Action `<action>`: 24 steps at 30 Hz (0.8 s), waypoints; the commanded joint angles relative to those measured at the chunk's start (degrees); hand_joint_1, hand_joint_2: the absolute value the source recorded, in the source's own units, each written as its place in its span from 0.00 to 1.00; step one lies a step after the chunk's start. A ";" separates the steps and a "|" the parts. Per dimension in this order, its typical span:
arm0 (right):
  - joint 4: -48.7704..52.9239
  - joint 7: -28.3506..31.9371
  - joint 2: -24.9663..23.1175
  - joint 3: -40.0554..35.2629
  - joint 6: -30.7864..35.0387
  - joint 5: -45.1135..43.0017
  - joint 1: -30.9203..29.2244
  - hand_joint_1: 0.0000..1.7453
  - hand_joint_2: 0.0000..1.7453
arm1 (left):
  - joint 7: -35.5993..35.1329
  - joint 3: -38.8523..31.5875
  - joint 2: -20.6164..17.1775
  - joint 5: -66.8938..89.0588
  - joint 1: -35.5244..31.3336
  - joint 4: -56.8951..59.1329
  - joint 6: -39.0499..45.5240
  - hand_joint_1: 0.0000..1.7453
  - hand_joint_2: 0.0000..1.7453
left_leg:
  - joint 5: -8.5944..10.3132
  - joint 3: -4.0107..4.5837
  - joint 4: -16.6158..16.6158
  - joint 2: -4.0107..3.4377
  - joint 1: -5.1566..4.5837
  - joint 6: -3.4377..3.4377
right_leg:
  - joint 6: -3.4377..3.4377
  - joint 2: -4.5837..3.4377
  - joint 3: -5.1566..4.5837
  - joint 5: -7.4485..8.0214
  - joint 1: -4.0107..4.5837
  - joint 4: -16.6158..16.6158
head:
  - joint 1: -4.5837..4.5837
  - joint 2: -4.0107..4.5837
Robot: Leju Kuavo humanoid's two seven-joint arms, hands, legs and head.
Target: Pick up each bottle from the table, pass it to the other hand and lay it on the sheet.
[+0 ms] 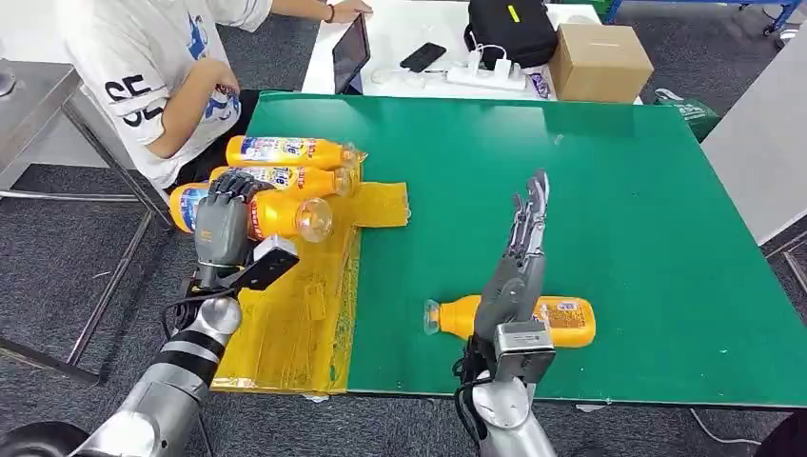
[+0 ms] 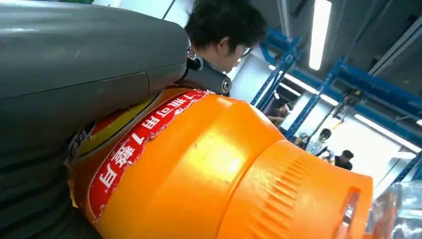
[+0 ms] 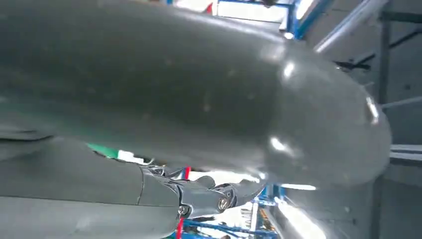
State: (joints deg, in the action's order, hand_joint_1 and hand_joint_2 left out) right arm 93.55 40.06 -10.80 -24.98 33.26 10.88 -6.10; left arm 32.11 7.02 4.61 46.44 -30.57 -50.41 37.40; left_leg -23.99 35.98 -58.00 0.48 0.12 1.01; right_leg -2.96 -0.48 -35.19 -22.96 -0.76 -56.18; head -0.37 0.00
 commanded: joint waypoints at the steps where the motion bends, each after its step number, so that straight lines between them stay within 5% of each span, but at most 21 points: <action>1: 1.59 -0.06 1.64 0.54 0.26 -0.43 -1.43 0.00 0.00 | -0.18 2.38 -1.67 0.17 -4.37 8.31 0.24 1.00 1.00 | -0.13 -0.30 -0.01 -0.03 0.06 -0.05 | 0.10 0.04 0.33 -0.10 0.08 0.03 | 0.00 0.00; 6: 1.36 -0.06 3.46 -1.79 2.58 0.79 -3.86 0.00 0.00 | -4.39 8.18 -3.88 10.40 -8.39 18.03 -4.55 1.00 1.00 | -0.16 -0.34 -0.07 -0.04 0.10 -0.07 | 0.13 0.06 0.39 -0.12 0.12 0.00 | 0.00 0.00; 13: -1.51 -0.06 3.21 -2.21 -2.80 0.32 -5.68 0.00 0.00 | -3.67 13.61 -6.77 16.08 -14.00 29.29 -13.70 1.00 1.00 | -0.14 -0.35 -0.04 -0.19 0.09 -0.09 | 0.16 -0.10 0.35 -0.07 0.11 0.00 | 0.00 0.00; 24: -10.69 -0.06 1.57 2.10 -9.44 -2.73 -5.04 0.00 0.00 | -2.66 13.37 -9.19 15.36 -11.02 29.89 -18.57 1.00 1.00 | -0.04 -0.26 0.04 -0.11 0.09 -0.09 | 0.08 -0.06 0.26 -0.03 0.10 0.05 | 0.00 0.00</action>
State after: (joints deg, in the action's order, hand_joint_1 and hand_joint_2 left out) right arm 92.43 40.06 -9.44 -25.64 26.42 9.07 -9.12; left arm 29.07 16.94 -2.47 61.44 -39.96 -27.23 21.35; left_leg -23.95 35.99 -58.00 0.50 0.16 0.94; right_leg -2.94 -0.47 -35.19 -22.97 -0.73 -56.22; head -0.37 0.00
